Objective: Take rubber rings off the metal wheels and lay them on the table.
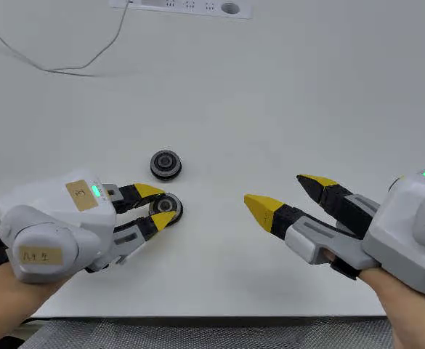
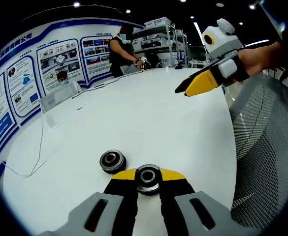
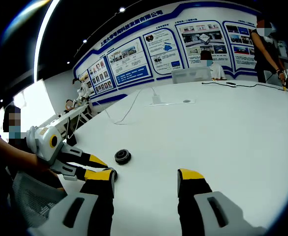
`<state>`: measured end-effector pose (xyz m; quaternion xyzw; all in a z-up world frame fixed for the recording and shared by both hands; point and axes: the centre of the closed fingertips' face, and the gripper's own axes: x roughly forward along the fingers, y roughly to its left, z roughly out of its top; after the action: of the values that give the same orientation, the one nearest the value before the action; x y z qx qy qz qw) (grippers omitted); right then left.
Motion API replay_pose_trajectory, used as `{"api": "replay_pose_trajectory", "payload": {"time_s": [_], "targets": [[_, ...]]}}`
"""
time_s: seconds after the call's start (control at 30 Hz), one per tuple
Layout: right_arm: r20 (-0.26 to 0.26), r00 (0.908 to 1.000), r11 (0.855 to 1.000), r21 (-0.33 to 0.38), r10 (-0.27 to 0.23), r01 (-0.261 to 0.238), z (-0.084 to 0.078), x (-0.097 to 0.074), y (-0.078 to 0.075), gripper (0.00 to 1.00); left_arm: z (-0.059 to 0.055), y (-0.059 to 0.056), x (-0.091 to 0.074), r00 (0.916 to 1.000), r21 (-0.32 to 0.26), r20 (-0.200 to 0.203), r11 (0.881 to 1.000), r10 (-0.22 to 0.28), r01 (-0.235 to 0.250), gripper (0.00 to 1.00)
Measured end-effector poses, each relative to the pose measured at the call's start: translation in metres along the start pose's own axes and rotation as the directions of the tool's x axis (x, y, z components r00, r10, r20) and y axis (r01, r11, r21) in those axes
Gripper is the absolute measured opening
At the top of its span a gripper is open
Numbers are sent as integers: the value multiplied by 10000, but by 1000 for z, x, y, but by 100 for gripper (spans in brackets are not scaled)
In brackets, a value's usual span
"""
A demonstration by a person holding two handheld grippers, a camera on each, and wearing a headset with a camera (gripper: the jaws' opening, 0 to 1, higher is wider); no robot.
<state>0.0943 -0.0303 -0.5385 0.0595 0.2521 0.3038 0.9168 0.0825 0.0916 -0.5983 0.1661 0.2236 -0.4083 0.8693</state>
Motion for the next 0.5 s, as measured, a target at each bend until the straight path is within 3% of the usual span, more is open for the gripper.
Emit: {"api": "replay_pose_trajectory", "payload": {"time_s": [0.37,0.5], "targets": [[-14,10000,9999,139,-15,15,-1,0,-1,52,1,-2,1,9999,-287,-121,9995,-123,120,16],[26,10000,9998,192,-9,8,0,0,-1,52,1,-1,1,9998,-673,-151,9977,-111,101,14]]}}
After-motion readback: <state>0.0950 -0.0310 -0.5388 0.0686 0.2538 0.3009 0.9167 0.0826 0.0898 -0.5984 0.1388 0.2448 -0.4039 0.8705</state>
